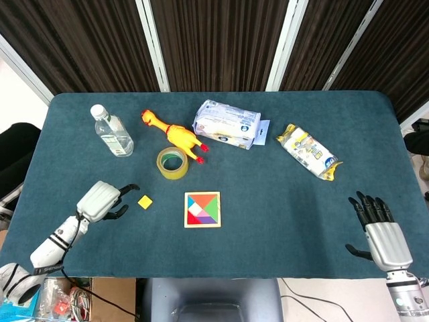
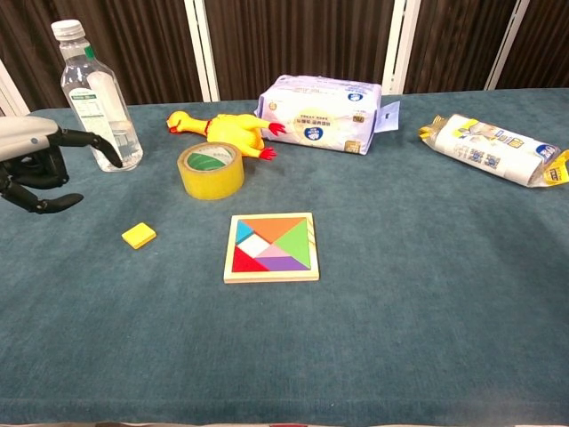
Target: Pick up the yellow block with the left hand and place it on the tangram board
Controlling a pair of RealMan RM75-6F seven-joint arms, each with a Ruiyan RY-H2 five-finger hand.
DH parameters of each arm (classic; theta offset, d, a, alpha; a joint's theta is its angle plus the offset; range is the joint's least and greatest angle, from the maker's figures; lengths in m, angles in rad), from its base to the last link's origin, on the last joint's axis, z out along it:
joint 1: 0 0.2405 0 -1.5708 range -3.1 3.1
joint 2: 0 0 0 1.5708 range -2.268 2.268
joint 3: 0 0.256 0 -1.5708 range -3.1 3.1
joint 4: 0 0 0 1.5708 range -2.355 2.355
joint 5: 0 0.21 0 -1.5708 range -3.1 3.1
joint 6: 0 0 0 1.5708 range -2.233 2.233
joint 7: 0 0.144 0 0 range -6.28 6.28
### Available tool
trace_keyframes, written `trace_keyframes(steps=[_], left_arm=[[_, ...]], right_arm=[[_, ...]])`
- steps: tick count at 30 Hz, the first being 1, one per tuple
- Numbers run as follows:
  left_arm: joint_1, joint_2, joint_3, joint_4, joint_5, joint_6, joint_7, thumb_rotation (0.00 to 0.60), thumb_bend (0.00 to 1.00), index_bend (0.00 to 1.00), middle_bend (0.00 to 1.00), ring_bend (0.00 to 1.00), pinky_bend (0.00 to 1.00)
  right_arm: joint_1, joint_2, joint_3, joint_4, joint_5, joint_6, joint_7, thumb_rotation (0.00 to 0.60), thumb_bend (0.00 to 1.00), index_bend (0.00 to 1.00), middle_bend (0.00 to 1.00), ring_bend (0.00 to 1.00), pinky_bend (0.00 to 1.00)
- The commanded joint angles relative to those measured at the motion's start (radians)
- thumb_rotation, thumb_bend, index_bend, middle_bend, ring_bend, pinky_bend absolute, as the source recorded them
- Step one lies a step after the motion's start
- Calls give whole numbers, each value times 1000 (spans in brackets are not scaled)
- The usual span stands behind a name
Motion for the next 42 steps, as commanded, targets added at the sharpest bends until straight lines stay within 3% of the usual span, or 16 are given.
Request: trace_keyframes(steps=[1, 21, 42], left_arm=[[-23, -28, 11, 38, -10, -22, 1, 600, 388, 169, 1000, 1000, 1000], [-97, -222, 90, 313, 26, -42, 17, 600, 376, 251, 1000, 1000, 1000], [-122, -285, 124, 399, -1, -56, 16, 600, 374, 283, 1000, 1000, 1000]], right_arm=[[1, 0, -1, 0, 1, -3, 0, 600, 170, 0, 0, 0, 0], [8, -10, -8, -1, 2, -23, -24, 600, 170, 0, 0, 0, 0], [8, -4, -11, -4, -1, -23, -13, 600, 170, 0, 0, 0, 0]])
